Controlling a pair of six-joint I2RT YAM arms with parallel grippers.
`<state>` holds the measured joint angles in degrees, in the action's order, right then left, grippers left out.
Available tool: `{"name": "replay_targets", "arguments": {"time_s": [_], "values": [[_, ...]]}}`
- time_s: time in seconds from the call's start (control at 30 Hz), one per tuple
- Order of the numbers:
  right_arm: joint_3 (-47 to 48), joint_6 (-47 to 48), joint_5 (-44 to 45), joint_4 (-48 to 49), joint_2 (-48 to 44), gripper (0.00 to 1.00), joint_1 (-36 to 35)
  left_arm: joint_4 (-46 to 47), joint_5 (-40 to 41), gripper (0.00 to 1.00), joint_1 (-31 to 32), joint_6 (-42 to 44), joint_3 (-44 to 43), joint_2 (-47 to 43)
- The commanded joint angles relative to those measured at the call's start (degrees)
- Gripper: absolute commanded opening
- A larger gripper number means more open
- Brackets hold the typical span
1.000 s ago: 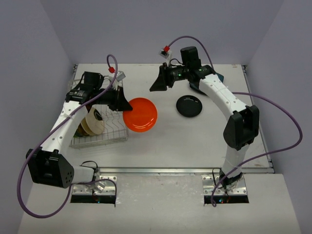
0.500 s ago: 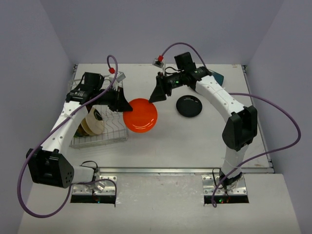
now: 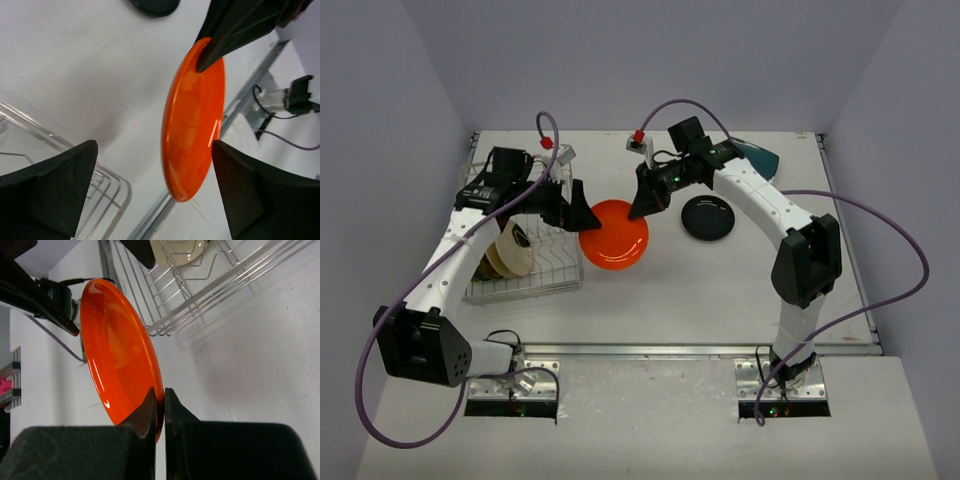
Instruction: Unload the plates from the dish rack
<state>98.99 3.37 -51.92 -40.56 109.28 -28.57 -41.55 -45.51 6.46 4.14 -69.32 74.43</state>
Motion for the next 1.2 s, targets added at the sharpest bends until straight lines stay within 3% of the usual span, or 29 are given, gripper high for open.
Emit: {"name": "replay_targets", "arguments": {"time_s": [0.0,0.2,0.3,0.47,0.77,1.17], "values": [[0.8,-7.1,0.5,3.6,0.2,0.00,6.5,3.1,11.1,1.00,0.3,-2.6,-1.3,-3.4],[-4.8,-13.3,4.8,9.9,1.1,0.00,21.8,5.4,32.0,1.00,-0.8,-8.2,-0.8,-5.4],[-6.4,-13.2,8.2,11.4,2.5,0.00,26.4,6.6,38.6,1.00,-1.2,-8.3,1.0,-5.1],[-6.0,-13.9,10.2,11.8,7.9,0.00,31.6,6.2,37.1,1.00,-3.4,-9.5,1.0,-3.2],[-2.8,-11.7,13.5,11.7,16.1,0.00,34.3,4.1,43.1,0.99,-5.5,-9.2,1.1,-0.4],[-5.0,-8.0,16.5,11.6,19.4,0.02,35.2,1.4,51.0,0.84,-8.4,-10.7,3.3,-0.2]]}}
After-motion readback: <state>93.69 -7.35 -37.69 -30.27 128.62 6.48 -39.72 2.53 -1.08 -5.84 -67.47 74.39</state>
